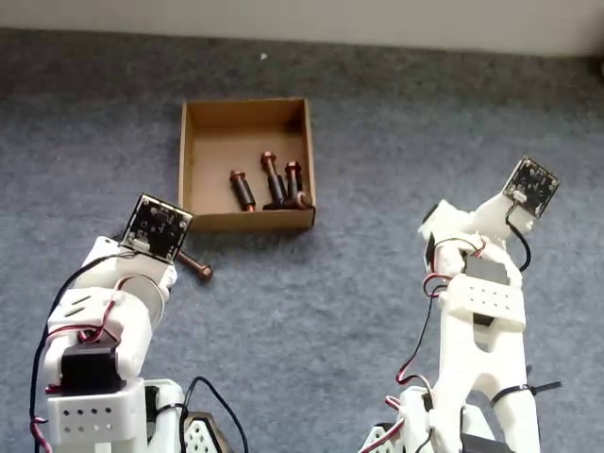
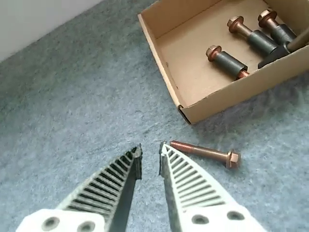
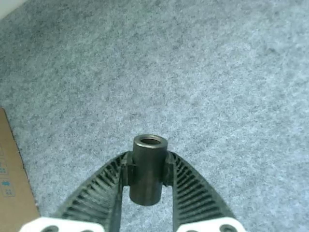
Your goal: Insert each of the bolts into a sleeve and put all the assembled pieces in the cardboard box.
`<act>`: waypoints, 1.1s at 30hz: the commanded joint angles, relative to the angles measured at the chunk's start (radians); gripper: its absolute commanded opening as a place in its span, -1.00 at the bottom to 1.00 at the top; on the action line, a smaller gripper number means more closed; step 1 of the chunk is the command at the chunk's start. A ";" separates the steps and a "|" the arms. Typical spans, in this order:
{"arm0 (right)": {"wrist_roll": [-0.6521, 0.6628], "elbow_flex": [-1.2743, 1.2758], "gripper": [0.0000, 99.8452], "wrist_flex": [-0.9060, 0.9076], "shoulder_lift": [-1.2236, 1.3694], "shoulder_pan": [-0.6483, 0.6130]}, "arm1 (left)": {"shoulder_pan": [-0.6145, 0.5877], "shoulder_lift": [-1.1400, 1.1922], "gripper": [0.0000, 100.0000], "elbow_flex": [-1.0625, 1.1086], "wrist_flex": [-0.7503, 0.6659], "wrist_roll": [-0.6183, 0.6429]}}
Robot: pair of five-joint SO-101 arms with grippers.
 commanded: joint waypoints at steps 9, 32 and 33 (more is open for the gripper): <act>-0.002 -0.010 -0.99 -0.021 -0.031 -0.007 | 0.022 0.321 -0.73 -0.229 0.043 -0.178; 0.000 -0.013 -0.99 -0.021 -0.031 -0.007 | 0.090 1.136 -0.59 -0.585 0.215 -0.956; 0.000 -0.013 -0.99 -0.021 -0.031 -0.007 | 0.099 1.159 -0.59 -0.593 0.210 -0.956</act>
